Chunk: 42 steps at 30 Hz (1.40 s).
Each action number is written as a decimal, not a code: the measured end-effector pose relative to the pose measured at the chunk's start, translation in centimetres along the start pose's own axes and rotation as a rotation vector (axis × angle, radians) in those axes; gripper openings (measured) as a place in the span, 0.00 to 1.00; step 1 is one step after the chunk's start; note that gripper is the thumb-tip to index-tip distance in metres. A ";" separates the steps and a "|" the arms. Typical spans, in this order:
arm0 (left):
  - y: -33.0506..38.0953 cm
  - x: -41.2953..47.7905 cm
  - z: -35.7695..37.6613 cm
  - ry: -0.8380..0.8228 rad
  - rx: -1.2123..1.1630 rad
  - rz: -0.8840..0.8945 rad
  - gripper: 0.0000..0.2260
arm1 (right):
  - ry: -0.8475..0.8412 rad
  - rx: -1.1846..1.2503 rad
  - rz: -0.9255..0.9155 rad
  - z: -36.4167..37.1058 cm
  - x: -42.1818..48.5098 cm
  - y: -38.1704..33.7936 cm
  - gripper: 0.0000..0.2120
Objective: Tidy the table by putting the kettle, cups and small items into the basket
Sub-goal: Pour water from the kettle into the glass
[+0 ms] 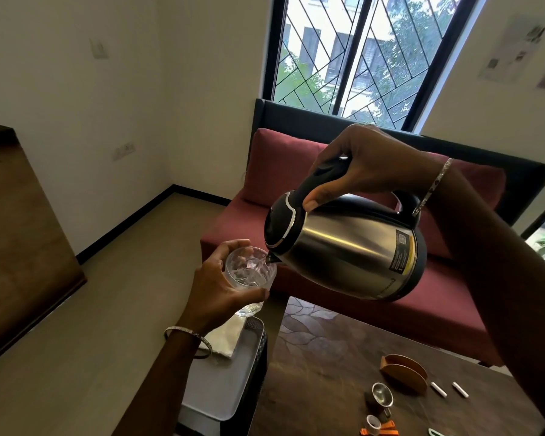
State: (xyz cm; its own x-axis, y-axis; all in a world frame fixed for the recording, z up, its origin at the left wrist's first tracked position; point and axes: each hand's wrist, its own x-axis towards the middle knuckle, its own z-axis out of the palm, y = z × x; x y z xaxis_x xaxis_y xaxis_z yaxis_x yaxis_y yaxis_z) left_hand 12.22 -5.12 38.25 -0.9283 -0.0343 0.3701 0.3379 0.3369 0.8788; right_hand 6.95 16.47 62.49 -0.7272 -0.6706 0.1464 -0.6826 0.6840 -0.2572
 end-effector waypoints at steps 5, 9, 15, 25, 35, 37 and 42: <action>-0.1 0.1 -0.1 -0.002 0.002 -0.003 0.38 | -0.008 0.008 -0.007 -0.1 0.2 0.0 0.24; 0.0 0.2 0.0 -0.007 0.004 -0.002 0.38 | -0.004 0.015 -0.009 -0.3 0.1 0.0 0.24; 0.1 0.2 0.1 -0.011 0.009 0.000 0.38 | -0.007 0.014 -0.006 -0.6 0.2 0.0 0.26; 0.3 0.3 0.2 -0.022 -0.010 0.006 0.39 | -0.015 0.005 -0.010 -0.5 0.3 0.1 0.26; 0.2 0.2 0.3 -0.022 -0.009 -0.013 0.39 | -0.029 -0.020 -0.027 -0.4 0.6 0.1 0.25; 0.4 0.2 0.3 -0.023 -0.012 -0.010 0.39 | -0.024 -0.022 -0.024 -0.4 0.6 0.0 0.25; 0.5 0.3 0.4 -0.019 -0.011 -0.003 0.39 | -0.021 -0.017 -0.023 -0.4 0.6 0.1 0.23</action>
State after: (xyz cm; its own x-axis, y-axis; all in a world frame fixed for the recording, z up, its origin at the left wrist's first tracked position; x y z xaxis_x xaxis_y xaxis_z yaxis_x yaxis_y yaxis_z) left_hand 12.08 -4.60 38.67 -0.9321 -0.0176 0.3619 0.3367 0.3265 0.8832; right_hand 6.41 16.32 62.95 -0.7097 -0.6921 0.1317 -0.7005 0.6730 -0.2375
